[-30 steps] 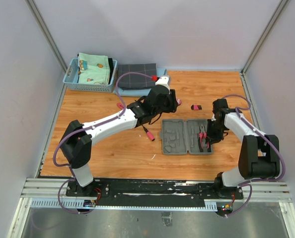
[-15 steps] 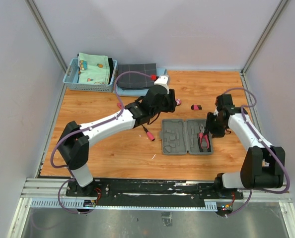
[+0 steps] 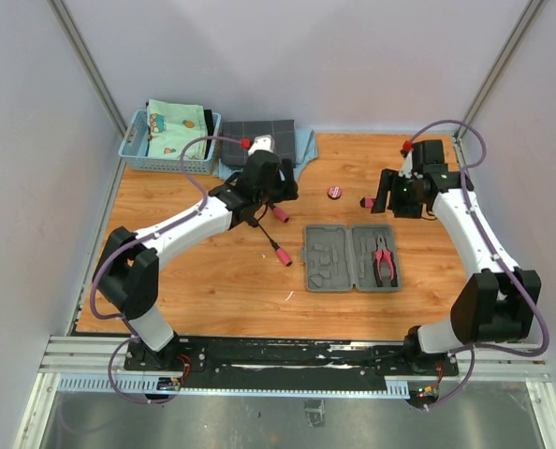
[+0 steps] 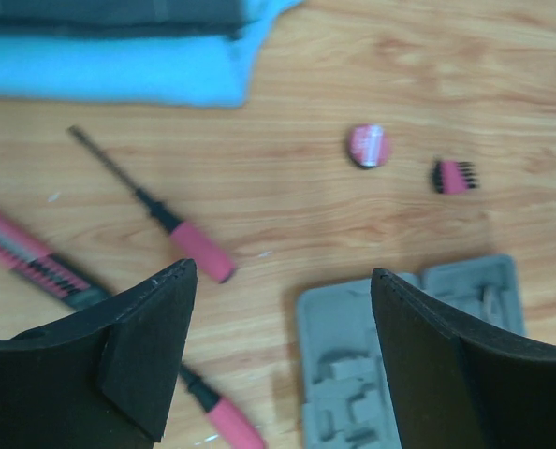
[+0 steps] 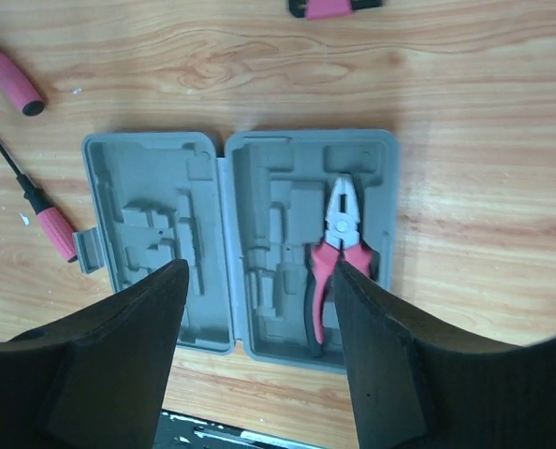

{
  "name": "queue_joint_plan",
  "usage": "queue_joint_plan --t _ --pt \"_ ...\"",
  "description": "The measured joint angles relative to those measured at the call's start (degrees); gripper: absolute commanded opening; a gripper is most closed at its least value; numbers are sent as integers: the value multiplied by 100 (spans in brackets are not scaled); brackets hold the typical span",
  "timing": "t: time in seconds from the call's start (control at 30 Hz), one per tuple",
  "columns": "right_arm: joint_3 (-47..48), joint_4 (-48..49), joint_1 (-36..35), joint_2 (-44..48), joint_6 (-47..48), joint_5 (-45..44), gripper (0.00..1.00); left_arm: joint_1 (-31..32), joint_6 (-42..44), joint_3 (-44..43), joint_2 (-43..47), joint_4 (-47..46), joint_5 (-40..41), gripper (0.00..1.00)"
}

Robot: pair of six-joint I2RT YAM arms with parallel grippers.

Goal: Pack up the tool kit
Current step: Pick up the screwdriver from the center of the board.

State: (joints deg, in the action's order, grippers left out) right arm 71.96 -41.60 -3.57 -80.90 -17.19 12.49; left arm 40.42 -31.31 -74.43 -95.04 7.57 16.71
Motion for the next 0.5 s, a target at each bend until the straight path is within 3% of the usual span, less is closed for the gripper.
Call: queue_joint_plan --t 0.13,0.3,0.5 --pt "404 -83 -474 -610 269 -2 66 -439 -216 205 0 376 -9 80" --pt "2127 -66 -1318 -2131 857 7 68 -715 -306 372 149 511 -44 82" --pt "3976 -63 -2015 -3864 1547 103 70 -1270 -520 1137 935 538 -369 85"
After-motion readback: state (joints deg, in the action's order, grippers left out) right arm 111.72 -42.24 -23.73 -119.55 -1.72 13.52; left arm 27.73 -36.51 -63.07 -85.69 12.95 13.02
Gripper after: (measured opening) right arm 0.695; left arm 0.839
